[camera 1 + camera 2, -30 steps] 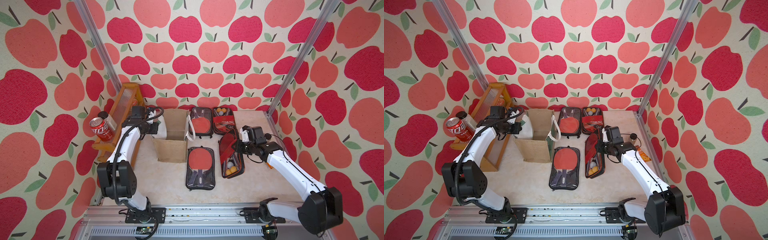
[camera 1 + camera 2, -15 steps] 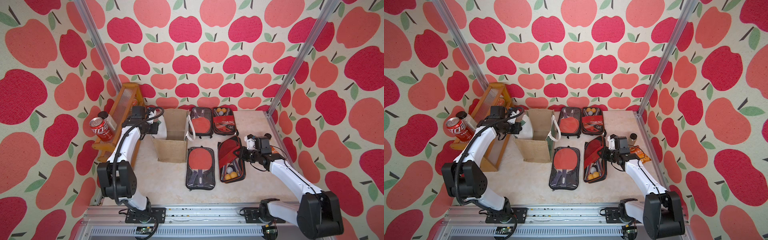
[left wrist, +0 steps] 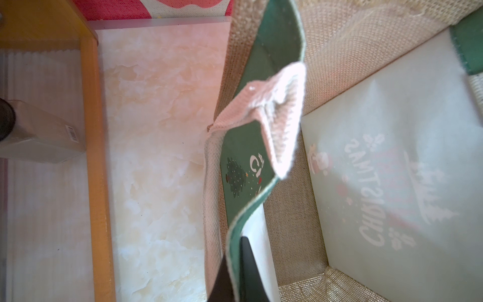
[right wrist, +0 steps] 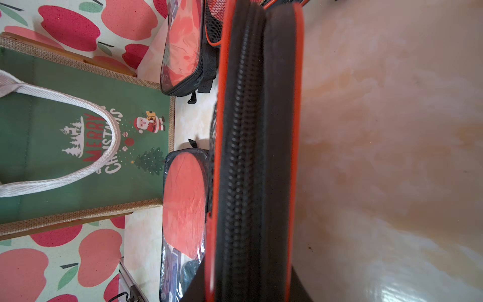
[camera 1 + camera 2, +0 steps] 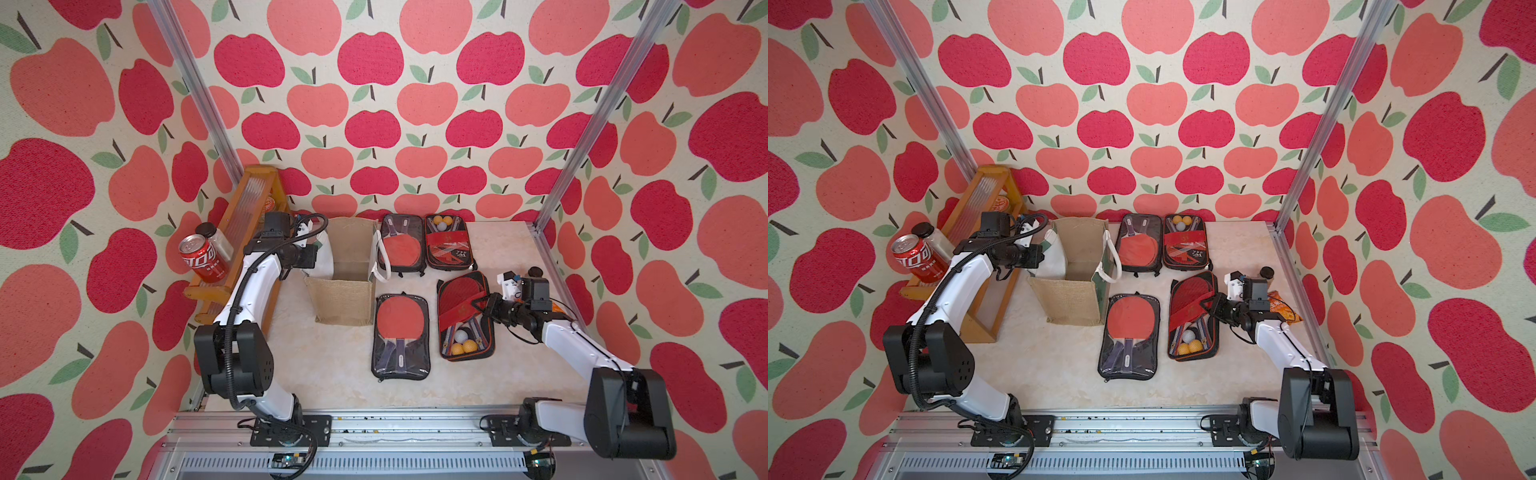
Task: Remove the ping pong set from the canvas bag
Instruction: Place the ping pong set at the center of the board, then place the canvas bag at the center of the board.
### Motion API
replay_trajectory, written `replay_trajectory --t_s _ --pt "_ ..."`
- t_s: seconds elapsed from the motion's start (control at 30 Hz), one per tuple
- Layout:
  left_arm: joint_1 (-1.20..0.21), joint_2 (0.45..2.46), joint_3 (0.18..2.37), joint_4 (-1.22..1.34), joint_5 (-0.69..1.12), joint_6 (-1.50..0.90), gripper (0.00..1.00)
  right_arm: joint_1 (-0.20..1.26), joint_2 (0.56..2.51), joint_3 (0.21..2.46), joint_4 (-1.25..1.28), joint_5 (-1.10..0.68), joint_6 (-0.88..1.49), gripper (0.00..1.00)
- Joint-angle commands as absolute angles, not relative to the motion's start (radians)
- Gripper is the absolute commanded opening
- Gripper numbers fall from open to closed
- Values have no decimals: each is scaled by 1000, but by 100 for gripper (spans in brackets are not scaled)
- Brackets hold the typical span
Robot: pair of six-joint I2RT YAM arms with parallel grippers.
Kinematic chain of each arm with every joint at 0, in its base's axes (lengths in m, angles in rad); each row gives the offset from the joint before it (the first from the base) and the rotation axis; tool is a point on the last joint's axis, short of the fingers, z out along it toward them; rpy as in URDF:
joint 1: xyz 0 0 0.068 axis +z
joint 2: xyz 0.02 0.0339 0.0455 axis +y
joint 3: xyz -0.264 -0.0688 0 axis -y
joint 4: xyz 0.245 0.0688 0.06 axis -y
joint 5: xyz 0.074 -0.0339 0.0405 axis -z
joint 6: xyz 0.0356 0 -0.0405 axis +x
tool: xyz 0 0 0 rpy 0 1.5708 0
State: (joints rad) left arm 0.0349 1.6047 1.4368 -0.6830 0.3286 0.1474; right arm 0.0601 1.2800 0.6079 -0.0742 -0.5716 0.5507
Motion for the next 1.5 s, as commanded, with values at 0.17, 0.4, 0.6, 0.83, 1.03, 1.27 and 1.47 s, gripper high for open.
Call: replay_trajectory --t_s 0.17,0.4,0.6,0.83,1.03,1.27,1.47 --pt "27 1622 1430 -738 316 155 0 31 1406 595 -58 -563 505 29" --pt "27 1629 1445 -755 333 163 0 14 1484 615 -41 -570 487 40" --pt "24 1636 1461 -766 339 168 0 6 1536 639 -26 -569 479 47" --pt "15 1660 1499 -786 334 178 0 -1 1583 684 -51 -541 468 59" --pt "14 1674 1553 -807 339 184 0 0 1580 727 -107 -487 457 64" --pt "18 1645 1589 -803 352 218 32 1 1495 782 -242 -361 415 69" --pt "25 1617 1625 -806 389 216 42 55 1393 863 -345 -234 381 73"
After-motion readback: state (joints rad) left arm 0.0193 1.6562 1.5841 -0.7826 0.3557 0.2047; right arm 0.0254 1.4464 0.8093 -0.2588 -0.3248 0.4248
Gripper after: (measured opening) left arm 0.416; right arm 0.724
